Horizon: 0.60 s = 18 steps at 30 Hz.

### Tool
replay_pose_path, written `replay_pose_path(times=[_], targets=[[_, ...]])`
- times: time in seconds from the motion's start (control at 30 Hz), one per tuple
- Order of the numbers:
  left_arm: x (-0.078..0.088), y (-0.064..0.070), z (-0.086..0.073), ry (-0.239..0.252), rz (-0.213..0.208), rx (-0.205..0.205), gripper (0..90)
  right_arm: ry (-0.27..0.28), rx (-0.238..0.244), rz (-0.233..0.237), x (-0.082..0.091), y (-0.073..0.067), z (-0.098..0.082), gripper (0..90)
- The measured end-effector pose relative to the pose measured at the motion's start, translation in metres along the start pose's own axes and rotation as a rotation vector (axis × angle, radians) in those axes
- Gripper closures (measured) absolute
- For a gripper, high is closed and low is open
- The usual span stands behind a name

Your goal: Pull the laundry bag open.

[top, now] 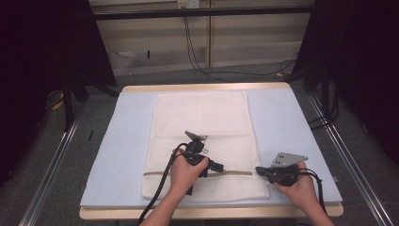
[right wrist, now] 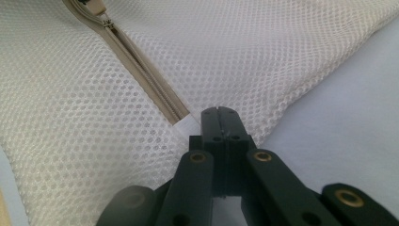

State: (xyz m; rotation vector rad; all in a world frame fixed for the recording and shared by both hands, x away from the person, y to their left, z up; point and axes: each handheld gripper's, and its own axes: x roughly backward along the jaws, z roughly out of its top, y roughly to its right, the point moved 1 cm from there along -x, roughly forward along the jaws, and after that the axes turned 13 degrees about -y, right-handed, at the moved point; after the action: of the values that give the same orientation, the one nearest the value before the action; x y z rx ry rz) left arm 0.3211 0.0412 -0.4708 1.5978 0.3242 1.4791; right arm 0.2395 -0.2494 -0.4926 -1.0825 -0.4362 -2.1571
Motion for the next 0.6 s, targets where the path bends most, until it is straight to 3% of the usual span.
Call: replay_pose_path(times=[0.6], targets=[[0.016, -0.013, -0.008, 0.000, -0.005, 0.013, 87.6, 0.003, 0.002, 0.005, 0.000, 0.001, 0.000, 90.0]])
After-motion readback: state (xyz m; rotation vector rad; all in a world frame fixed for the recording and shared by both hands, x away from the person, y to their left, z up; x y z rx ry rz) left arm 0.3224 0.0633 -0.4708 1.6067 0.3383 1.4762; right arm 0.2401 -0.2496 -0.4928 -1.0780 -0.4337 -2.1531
